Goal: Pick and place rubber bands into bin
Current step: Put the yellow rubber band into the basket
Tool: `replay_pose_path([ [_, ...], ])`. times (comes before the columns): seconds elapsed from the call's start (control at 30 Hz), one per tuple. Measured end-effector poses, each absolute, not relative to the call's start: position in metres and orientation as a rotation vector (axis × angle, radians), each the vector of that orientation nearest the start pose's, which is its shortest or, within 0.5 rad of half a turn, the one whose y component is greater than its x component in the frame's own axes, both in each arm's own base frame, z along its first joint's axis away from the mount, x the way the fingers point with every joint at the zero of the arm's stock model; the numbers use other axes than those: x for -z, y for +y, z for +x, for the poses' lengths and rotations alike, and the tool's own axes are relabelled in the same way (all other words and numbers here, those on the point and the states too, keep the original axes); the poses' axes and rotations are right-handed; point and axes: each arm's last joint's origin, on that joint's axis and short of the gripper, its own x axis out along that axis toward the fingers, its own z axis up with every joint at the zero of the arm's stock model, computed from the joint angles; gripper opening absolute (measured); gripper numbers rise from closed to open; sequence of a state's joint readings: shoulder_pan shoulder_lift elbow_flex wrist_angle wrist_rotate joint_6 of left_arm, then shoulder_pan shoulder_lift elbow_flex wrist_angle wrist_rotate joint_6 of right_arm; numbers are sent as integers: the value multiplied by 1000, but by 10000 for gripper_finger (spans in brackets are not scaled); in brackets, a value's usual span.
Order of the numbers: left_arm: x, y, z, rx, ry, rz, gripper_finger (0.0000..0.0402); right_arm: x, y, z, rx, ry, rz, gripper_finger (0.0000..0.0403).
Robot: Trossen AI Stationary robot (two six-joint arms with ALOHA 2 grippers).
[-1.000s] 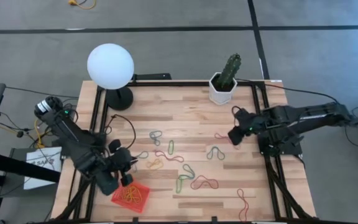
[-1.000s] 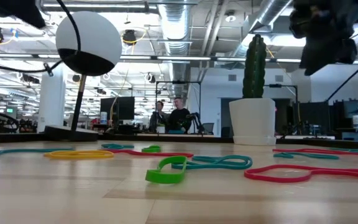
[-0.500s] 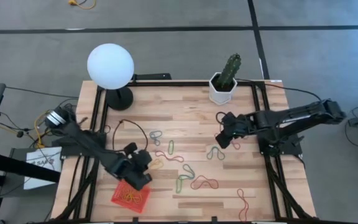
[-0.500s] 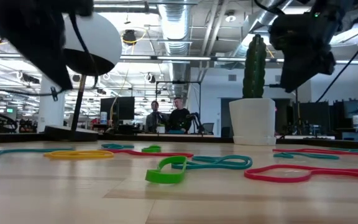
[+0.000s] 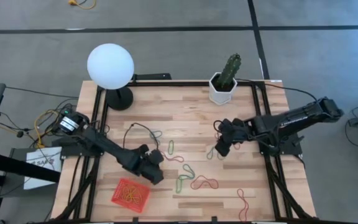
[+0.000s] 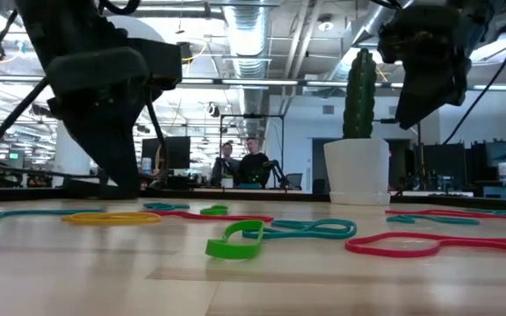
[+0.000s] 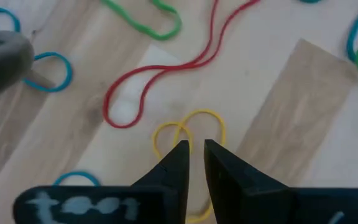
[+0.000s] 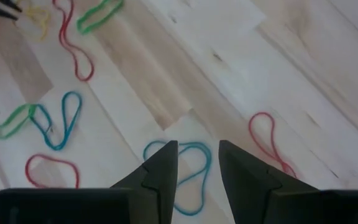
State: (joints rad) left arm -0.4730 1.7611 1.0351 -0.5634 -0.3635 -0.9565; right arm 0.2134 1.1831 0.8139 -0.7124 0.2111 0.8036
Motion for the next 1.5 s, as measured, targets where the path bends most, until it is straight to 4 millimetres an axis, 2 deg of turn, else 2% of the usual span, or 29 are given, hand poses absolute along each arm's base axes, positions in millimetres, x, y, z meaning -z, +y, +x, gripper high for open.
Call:
replay_pose_path([
  [0.2, -148, -135, 288, -453, 1097, -322, 38, -231, 48, 211, 378, 985, 482, 113],
  [0.43, -125, -129, 276, -481, 1035, -411, 38, -234, 59, 214, 314, 938, 485, 113],
  [0.67, -125, -127, 274, -463, 1004, -395, 38, -236, 67, 214, 268, 915, 481, 113],
  [0.83, -125, -126, 276, -467, 984, -382, 38, -229, 70, 218, 275, 946, 466, 113],
  [1.07, -126, -125, 277, -457, 979, -343, 38, -208, 74, 228, 303, 1041, 434, 113],
  [1.2, -124, -120, 276, -481, 1001, -336, 38, -201, 72, 230, 337, 1100, 514, 113],
  [1.33, -120, -117, 274, -461, 998, -367, 36, -205, 67, 218, 386, 1143, 471, 113],
  [1.5, -116, -116, 271, -460, 994, -384, 13, -216, 51, 187, 658, 1152, 369, 113],
])
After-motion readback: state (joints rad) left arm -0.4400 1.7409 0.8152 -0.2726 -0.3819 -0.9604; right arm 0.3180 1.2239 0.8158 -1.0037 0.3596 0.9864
